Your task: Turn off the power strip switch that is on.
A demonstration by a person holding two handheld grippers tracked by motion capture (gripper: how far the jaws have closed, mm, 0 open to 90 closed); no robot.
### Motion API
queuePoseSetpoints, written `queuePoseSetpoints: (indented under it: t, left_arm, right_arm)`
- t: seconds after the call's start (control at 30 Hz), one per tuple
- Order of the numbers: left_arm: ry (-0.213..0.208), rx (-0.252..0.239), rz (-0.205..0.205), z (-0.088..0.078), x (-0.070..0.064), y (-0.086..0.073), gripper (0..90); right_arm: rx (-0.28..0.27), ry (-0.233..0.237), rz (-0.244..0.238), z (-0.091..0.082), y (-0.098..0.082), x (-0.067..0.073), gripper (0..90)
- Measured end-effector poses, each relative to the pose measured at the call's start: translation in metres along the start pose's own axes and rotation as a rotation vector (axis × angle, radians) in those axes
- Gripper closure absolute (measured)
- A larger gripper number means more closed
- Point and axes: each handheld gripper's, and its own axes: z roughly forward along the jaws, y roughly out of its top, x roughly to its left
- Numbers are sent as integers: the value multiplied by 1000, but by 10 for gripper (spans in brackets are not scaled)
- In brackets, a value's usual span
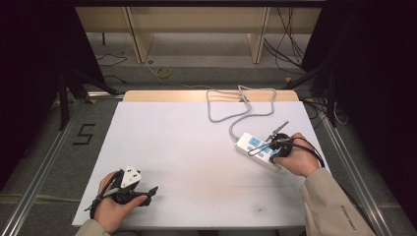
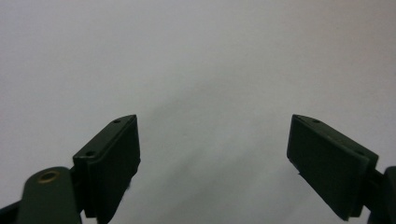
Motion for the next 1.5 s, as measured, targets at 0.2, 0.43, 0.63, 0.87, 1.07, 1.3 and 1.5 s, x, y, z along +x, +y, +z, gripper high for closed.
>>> queuePoseSetpoints:
  t: [0.2,0.43,0.63,0.87,1.07,1.3,1.5]
  left_arm:
    - [0,-1,0,0,0,0,170]
    - [-1,2,1,0,0,0,170]
    - [-1,1,0,0,0,0,171]
    - [-1,2,2,1,0,0,171]
    - [-1,1,0,1,0,0,171]
    - [0,-1,-2,1,0,0,172]
    - [-1,1,0,0,0,0,172]
  right_arm:
    - [1,1,-2,0,0,0,900]
    - [-1,5,2,0,0,-1,900]
    - [1,5,-2,0,0,-1,900]
    - [3,4,-7,0,0,-1,900]
    - [4,3,-9,0,1,-1,900]
    - [4,4,-8,0,1,-1,900]
    - [-2,2,-8,0,0,-1,900]
